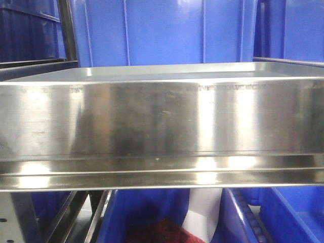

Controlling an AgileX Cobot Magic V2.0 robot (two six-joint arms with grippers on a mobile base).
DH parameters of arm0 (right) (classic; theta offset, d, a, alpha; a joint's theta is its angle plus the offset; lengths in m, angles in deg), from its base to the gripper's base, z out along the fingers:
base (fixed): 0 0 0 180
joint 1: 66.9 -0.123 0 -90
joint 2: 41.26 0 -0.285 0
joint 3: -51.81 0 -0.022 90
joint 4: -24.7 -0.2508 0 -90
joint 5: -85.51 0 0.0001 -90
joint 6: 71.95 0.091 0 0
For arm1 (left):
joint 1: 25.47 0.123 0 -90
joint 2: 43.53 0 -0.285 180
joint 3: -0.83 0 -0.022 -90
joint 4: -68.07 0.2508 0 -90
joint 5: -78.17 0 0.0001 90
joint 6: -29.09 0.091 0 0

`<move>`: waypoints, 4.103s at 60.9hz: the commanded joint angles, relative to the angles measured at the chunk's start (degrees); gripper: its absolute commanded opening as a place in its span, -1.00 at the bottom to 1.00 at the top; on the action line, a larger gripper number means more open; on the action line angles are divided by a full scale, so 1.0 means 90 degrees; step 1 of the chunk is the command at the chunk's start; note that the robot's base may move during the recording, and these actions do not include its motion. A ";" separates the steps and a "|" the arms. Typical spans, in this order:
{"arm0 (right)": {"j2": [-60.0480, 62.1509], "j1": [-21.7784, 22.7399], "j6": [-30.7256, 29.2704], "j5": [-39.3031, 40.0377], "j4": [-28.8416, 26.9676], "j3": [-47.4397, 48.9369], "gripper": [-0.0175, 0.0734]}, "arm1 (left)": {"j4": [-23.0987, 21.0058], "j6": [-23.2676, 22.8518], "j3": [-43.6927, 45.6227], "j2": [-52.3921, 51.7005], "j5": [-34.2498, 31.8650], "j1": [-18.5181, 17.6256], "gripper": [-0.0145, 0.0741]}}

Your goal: Grab orange capacitor from left shelf to right conveyor

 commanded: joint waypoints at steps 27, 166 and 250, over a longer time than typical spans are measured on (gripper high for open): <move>0.1614 0.0000 -0.0534 0.1451 0.0089 -0.1310 -0.49 | -0.0035 0.0000 0.0050 0.0065 -0.0574 0.0016 -0.91; 0.1591 0.0000 -0.0534 0.1080 0.0094 -0.1535 -0.49 | -0.0035 0.0000 0.0050 0.0065 -0.0574 0.0016 -0.91; 0.1591 0.0017 -0.0534 0.1153 0.0094 -0.1535 -0.49 | -0.0035 0.0000 0.0050 0.0065 -0.0574 0.0016 -0.91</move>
